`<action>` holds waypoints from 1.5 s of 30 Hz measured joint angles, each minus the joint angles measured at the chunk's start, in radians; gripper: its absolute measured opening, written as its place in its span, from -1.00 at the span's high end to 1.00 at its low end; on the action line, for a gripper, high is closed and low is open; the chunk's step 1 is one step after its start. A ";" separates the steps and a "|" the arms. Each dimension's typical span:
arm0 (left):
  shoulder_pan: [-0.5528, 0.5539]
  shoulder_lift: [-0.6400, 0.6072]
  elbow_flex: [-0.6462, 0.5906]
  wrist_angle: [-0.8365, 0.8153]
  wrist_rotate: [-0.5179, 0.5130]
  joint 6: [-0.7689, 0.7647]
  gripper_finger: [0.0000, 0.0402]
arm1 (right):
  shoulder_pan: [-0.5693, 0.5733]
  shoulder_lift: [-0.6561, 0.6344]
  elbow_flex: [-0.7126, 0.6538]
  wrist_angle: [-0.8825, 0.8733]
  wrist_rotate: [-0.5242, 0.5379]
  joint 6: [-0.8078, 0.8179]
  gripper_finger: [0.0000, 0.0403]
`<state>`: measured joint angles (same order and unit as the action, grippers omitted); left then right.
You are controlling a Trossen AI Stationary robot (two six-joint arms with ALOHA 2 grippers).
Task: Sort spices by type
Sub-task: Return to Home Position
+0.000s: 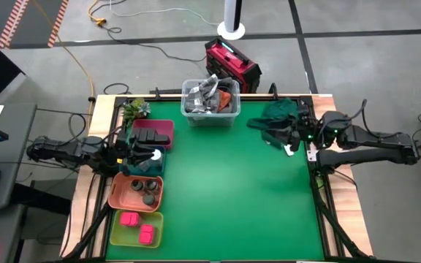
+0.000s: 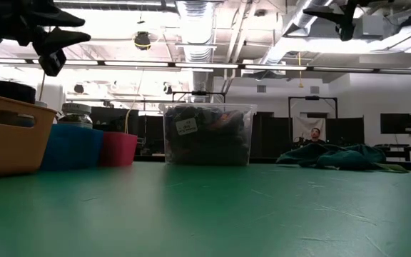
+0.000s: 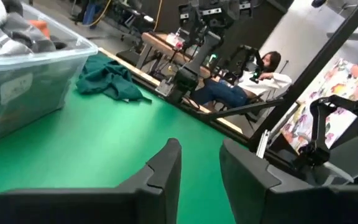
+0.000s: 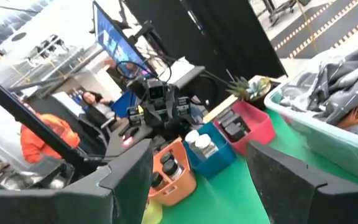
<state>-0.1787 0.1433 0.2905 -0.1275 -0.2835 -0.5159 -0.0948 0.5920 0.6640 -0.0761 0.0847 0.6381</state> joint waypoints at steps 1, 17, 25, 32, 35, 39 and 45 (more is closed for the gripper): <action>0.000 -0.014 0.000 -0.010 0.000 0.007 0.51 | 0.000 -0.005 0.000 0.000 0.008 -0.002 -0.39; 0.000 -0.140 0.003 -0.194 -0.011 -0.018 0.96 | 0.012 -0.227 -0.243 0.121 0.099 0.103 -0.39; 0.000 -0.139 0.003 -0.225 -0.120 -0.059 0.98 | 0.025 -0.352 -0.320 0.145 0.099 0.106 -0.39; 0.000 -0.139 0.003 -0.258 -0.190 0.077 0.98 | 0.024 -0.462 -0.422 0.144 0.100 0.152 -0.33; 0.000 -0.139 0.003 -0.253 -0.191 0.067 0.98 | 0.027 -0.489 -0.464 0.148 0.100 0.179 -0.24; 0.000 -0.139 0.003 -0.204 -0.190 0.117 0.98 | 0.047 -0.511 -0.516 0.191 0.100 0.184 -0.08; 0.000 -0.139 0.003 -0.107 -0.185 0.228 0.98 | 0.074 -0.515 -0.573 0.233 0.100 0.182 0.23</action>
<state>-0.1791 0.0044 0.2935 -0.2349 -0.4689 -0.2879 -0.0206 0.0767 0.0911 0.1565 0.1848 0.8203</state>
